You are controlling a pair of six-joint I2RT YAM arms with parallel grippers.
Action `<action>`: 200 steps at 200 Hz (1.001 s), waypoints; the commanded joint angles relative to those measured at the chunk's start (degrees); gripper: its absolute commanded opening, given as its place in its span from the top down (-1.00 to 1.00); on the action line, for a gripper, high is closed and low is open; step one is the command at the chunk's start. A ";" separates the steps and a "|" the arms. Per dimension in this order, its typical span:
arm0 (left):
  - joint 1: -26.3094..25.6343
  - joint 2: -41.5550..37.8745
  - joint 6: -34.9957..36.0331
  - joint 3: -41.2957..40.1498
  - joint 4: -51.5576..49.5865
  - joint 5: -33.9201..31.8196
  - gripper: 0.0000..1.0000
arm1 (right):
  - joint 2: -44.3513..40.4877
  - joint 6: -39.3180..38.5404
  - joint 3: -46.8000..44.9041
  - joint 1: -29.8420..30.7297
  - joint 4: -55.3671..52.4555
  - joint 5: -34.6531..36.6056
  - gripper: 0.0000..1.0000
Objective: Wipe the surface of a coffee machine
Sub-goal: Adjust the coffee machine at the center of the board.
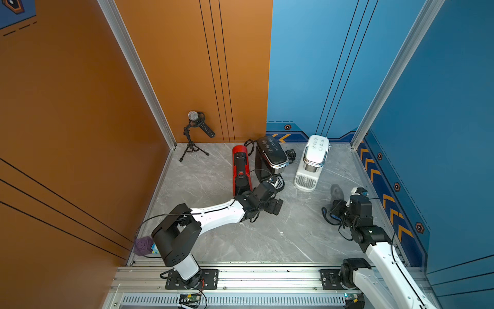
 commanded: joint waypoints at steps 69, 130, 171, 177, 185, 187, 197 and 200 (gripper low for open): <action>-1.61 12.64 -4.80 16.29 2.40 7.52 -0.97 | 32.02 -0.59 31.18 -9.04 14.58 -24.28 0.80; -1.11 18.25 -8.14 23.20 -3.59 1.55 -0.96 | 40.56 -6.25 50.59 -6.19 5.05 -26.24 0.79; -1.52 23.44 -10.78 28.48 -7.10 -4.00 -0.96 | 48.86 -9.53 55.76 -4.40 1.49 -23.52 0.79; -1.53 23.84 -11.42 28.55 -7.29 -4.40 -0.96 | 50.36 -10.81 57.39 -4.16 -0.59 -23.94 0.79; -1.53 24.18 -12.04 28.34 -7.59 -4.73 -0.96 | 52.02 -12.94 59.78 -3.37 -4.09 -23.91 0.79; -1.53 24.22 -12.19 28.30 -7.57 -4.84 -0.96 | 52.38 -13.55 60.44 -3.09 -5.03 -23.71 0.79; -1.53 24.61 -12.92 27.88 -7.98 -5.74 -0.96 | 53.73 -16.93 63.31 -1.25 -9.62 -21.73 0.78; -1.46 24.74 -13.12 27.78 -8.17 -6.11 -0.96 | 54.12 -17.88 64.27 -0.68 -10.81 -20.76 0.77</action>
